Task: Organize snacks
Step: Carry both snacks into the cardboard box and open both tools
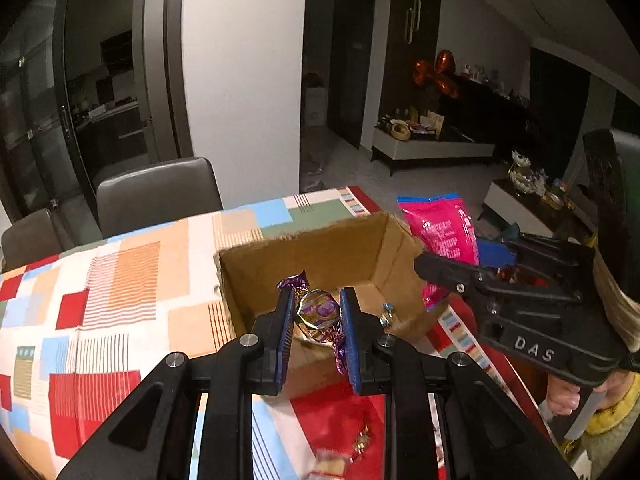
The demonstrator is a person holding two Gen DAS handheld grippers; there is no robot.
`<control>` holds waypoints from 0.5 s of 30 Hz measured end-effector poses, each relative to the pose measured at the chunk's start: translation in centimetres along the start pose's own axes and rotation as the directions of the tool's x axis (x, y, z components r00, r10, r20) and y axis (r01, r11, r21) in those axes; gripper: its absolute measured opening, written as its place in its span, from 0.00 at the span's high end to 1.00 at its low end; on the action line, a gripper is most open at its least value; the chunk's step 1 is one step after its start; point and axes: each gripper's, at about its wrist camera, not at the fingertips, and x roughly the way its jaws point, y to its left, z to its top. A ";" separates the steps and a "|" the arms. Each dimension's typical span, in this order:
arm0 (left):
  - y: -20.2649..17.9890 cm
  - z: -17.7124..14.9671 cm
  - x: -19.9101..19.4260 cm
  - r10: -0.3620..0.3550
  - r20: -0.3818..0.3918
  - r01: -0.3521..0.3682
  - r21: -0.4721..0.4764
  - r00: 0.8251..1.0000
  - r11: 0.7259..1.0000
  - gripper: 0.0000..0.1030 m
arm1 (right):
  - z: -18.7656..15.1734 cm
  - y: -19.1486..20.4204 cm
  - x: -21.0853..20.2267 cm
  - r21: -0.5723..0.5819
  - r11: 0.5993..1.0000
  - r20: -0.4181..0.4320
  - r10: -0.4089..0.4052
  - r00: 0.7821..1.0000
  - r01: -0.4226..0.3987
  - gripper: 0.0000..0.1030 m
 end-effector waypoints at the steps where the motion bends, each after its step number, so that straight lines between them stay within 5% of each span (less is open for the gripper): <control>1: 0.2 0.1 0.3 0.001 0.001 -0.001 0.005 1.000 1.000 0.77 | 0.0 -0.1 0.3 0.000 1.000 -0.003 0.001 1.000 -0.001 0.66; 8: 0.6 1.0 2.6 0.033 -0.008 -0.033 0.005 0.999 0.999 0.77 | 0.6 -1.3 2.8 0.023 1.000 -0.052 0.023 0.998 -0.022 0.65; 10: 0.8 1.1 2.9 0.061 0.004 -0.061 -0.005 0.998 0.998 0.52 | 0.7 -1.6 3.3 0.024 1.000 -0.057 0.010 0.998 -0.008 0.64; 11: 0.8 1.1 3.0 0.076 0.015 -0.076 -0.008 0.997 0.997 0.43 | 0.7 -1.7 3.4 0.024 1.000 -0.061 -0.008 0.998 0.010 0.55; 12: 1.0 1.0 2.8 0.094 0.035 -0.093 -0.013 0.995 0.996 0.40 | 0.7 -1.7 3.5 0.028 0.999 -0.064 -0.028 0.998 0.030 0.46; 15: 1.3 0.1 2.0 0.120 0.047 -0.119 -0.009 0.992 0.993 0.40 | 0.1 -1.7 2.9 0.027 0.998 -0.051 -0.048 0.998 0.049 0.44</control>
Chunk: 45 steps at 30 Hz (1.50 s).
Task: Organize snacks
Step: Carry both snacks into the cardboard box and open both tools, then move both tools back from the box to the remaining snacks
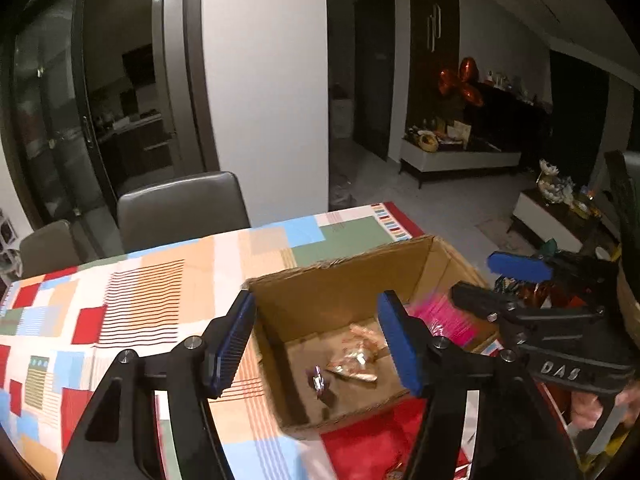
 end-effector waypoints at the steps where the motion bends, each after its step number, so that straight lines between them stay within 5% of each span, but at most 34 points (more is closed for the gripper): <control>1: 0.0 -0.2 -0.3 0.004 0.003 -0.004 0.003 1.000 1.000 0.39 | -0.2 0.0 -0.2 -0.001 1.000 -0.002 -0.004 1.000 0.004 0.44; 20: -2.1 -7.7 -9.1 0.047 0.112 -0.050 0.029 0.993 0.998 0.39 | -7.7 2.1 -7.9 -0.010 1.000 0.126 -0.019 0.992 0.020 0.44; 29: -2.6 -12.3 -11.4 0.049 0.125 -0.051 0.017 0.991 0.999 0.39 | -12.8 3.2 -9.0 0.036 0.999 0.105 -0.011 0.994 0.007 0.44; 45: -3.7 -20.0 -10.4 -0.023 -0.052 0.023 -0.006 0.998 1.000 0.49 | -19.5 4.5 -8.0 0.029 1.000 -0.015 0.002 1.000 -0.002 0.44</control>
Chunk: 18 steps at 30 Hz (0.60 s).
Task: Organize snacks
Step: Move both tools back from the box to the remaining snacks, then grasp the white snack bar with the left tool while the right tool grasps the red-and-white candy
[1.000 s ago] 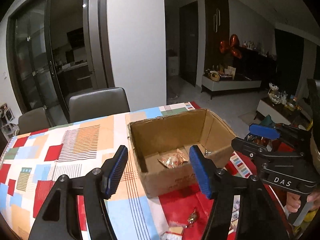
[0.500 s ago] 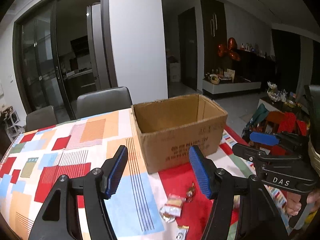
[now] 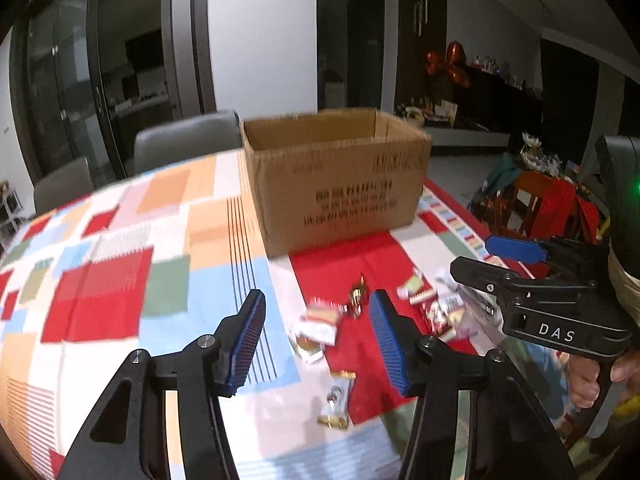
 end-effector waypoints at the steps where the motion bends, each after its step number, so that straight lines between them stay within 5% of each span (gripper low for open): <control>1: 0.0 -0.5 0.2 -0.001 -0.014 0.001 -0.005 1.000 1.000 0.50 | -0.3 0.1 0.2 -0.002 1.000 -0.009 0.003 1.000 -0.003 0.44; 10: -0.4 -4.0 2.5 -0.025 -0.139 0.021 -0.026 0.990 0.999 0.55 | -3.0 0.1 2.6 0.007 1.000 -0.109 0.012 0.994 -0.012 0.45; 18: -0.5 -5.7 4.7 -0.064 -0.221 0.054 -0.050 0.973 0.997 0.61 | -4.5 -0.7 4.5 0.021 1.000 -0.170 0.007 0.985 -0.004 0.55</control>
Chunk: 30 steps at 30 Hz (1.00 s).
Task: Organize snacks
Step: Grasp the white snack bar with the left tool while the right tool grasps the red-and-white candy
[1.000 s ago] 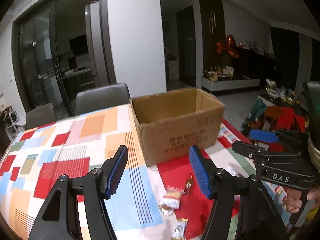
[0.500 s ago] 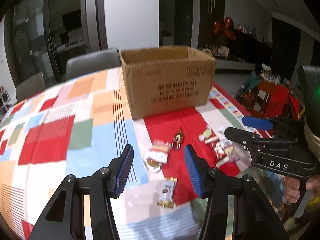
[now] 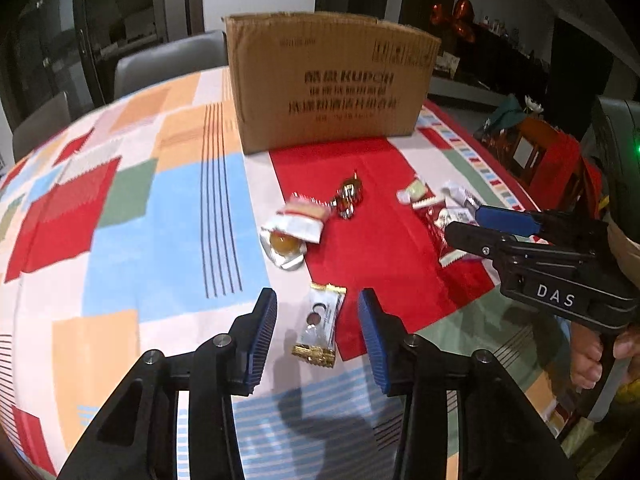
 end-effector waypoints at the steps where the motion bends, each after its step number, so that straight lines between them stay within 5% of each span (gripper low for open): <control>1: 0.0 -0.1 0.4 -0.008 -0.009 0.008 -0.002 1.000 1.000 0.61 | -0.1 -0.1 0.3 0.002 1.000 -0.008 -0.002 1.000 0.002 0.55; 13: 0.6 -0.5 3.4 -0.045 -0.094 0.041 -0.047 0.995 0.998 0.66 | 0.1 -0.4 2.3 0.000 0.999 -0.041 -0.033 0.999 0.033 0.62; 30: -0.1 0.6 3.8 -0.068 -0.080 0.064 -0.056 0.994 0.996 0.81 | 0.8 0.9 3.7 -0.104 0.987 -0.013 -0.121 0.993 0.119 0.74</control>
